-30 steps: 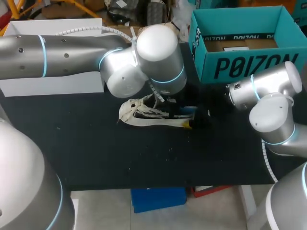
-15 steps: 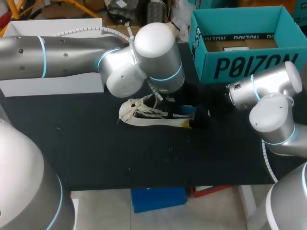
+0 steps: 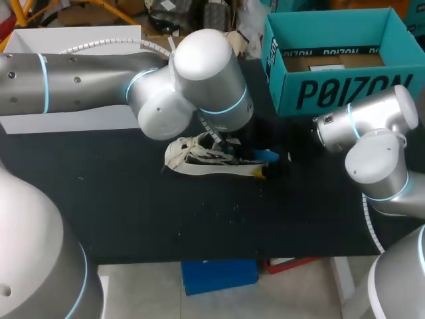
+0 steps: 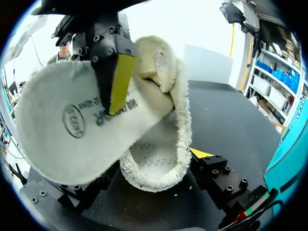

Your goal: Take the shoe out of the shoebox, open the shoe tongue, remove and reinsert the insole, then place the shoe into the shoebox

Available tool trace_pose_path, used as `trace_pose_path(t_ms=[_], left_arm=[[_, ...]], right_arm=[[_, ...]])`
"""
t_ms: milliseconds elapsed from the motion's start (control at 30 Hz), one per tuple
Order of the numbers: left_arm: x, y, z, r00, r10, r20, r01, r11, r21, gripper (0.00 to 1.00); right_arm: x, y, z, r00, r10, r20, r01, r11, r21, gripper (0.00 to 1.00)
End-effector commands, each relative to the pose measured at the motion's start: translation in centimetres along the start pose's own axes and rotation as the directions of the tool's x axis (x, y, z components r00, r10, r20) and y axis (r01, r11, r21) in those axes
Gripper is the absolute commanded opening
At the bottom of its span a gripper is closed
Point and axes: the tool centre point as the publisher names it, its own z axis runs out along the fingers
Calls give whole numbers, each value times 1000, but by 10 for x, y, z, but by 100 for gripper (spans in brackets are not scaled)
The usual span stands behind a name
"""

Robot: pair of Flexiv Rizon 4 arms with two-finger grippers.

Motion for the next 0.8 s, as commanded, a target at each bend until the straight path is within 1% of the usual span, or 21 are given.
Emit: trace_pose_path(t_ms=[33,200,267,367,433,500,533,800], left_arm=[[20,1,-45,1000,9,30,-11,999,50,0],[26,-27,-86,997,14,79,-24,991,128,0],[28,-39,-102,995,9,103,-24,989,147,0],[32,-59,-128,992,-25,127,-4,976,217,0],[34,-69,-142,992,-44,121,9,960,279,0],[37,-76,-160,995,-55,82,15,904,427,0],[38,-77,-168,998,-50,47,20,869,494,0],[38,-77,-168,998,-50,47,20,869,494,0]], right_arm=[[-1,-1,2,1000,1,0,-1,1000,2,0],[-1,-1,2,1000,1,0,-1,1000,2,0],[-1,-1,2,1000,1,0,-1,1000,2,0],[-1,-1,2,1000,1,0,-1,1000,2,0],[-1,-1,2,1000,1,0,-1,1000,2,0],[-1,-1,2,1000,1,0,-1,1000,2,0],[-1,-1,2,1000,1,0,-1,1000,2,0],[-1,-1,2,1000,1,0,-1,1000,2,0]])
